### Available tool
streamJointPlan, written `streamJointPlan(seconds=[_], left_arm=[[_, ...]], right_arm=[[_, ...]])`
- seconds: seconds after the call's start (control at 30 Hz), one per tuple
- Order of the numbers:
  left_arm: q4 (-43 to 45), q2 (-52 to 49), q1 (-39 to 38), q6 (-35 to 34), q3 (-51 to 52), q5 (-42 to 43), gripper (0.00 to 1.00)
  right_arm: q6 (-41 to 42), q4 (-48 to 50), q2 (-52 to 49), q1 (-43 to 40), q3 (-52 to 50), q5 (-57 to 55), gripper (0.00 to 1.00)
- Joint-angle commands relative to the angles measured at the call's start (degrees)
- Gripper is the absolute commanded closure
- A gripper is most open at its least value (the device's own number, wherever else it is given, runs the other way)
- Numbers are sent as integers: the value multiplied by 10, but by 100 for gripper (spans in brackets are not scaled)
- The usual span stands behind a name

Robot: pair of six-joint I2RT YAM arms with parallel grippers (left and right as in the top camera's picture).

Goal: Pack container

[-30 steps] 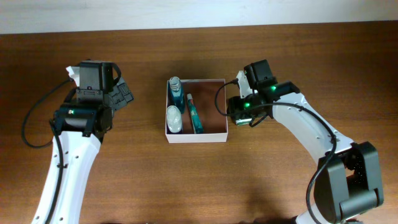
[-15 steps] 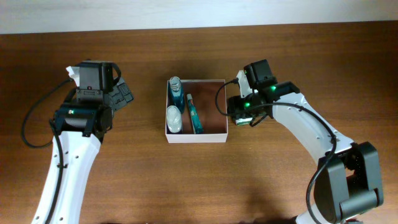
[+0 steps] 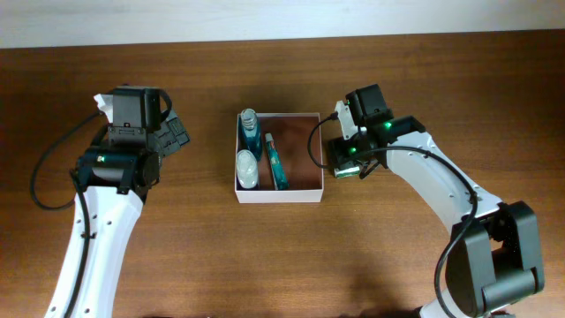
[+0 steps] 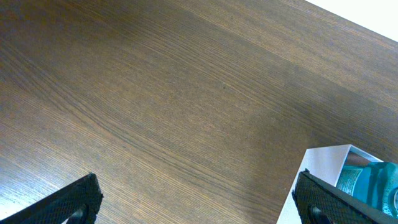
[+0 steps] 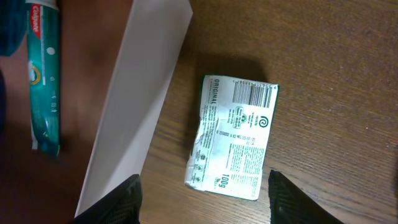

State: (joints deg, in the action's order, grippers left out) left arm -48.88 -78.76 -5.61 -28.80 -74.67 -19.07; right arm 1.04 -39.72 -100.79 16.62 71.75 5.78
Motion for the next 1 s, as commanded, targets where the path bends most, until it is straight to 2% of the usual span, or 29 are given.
streamJointPlan(seconds=[0.0,0.3,0.97], left_arm=[[0,-3,2,-3,-5,0,1],[0,-3,2,-3,-5,0,1],[0,-3,2,-3,-5,0,1]], right_arm=[[19,9,-22,6,-5,-16,42],[40,36,-54,4,-5,-22,29],[53,49,-105,-25,-5,-17,28]])
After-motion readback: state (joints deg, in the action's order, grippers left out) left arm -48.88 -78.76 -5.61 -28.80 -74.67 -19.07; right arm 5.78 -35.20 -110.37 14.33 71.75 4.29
